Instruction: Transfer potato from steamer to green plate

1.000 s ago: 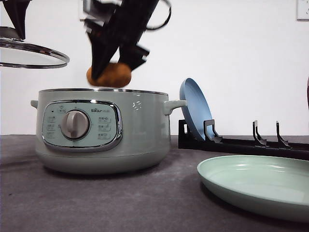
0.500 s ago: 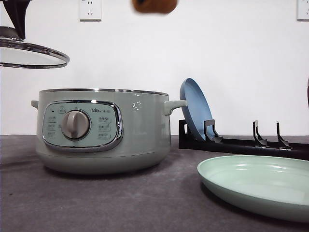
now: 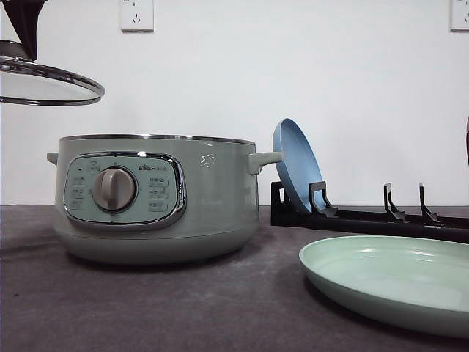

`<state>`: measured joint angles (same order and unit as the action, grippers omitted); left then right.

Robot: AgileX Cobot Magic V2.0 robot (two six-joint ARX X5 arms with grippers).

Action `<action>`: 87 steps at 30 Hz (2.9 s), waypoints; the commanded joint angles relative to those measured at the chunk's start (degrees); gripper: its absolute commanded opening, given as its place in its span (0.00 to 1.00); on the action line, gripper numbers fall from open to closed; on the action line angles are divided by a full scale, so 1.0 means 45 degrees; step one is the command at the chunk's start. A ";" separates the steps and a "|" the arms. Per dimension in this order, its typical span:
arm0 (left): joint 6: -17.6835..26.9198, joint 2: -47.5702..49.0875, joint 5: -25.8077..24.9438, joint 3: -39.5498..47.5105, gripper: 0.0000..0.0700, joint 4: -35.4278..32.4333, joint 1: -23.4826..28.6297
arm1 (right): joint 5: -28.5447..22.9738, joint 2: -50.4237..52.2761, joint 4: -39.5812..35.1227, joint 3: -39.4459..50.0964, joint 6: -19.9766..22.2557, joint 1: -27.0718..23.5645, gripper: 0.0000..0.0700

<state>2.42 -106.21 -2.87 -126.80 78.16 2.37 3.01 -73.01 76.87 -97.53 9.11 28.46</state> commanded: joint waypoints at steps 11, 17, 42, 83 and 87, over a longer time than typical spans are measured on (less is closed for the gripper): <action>-0.0021 0.0117 -0.0019 -0.0593 0.00 -0.0341 -0.0029 | 0.1193 0.4528 -0.1828 0.5660 -0.2185 -0.1212 0.41; -0.0034 0.0117 -0.0024 -0.0593 0.00 -0.0322 -0.0106 | 0.1847 0.5027 -0.3610 0.8531 -0.3430 -0.1201 0.41; -0.0034 0.0117 -0.0024 -0.0593 0.00 -0.0366 -0.0209 | 0.2164 0.2303 -1.2037 1.4857 -0.5640 -0.1193 0.41; -0.0034 0.0117 -0.0024 -0.0593 0.00 -0.0384 -0.0209 | 0.3033 0.3858 -0.9575 1.1949 -0.6599 -0.1126 0.90; -0.0038 0.0117 -0.0024 -0.0593 0.00 -0.0376 -0.0209 | 0.2893 0.5521 -0.8244 1.1039 -0.6598 -0.1032 0.90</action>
<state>2.39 -106.21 -2.87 -126.80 78.02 1.48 16.31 -49.35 39.29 -46.42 -19.98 23.40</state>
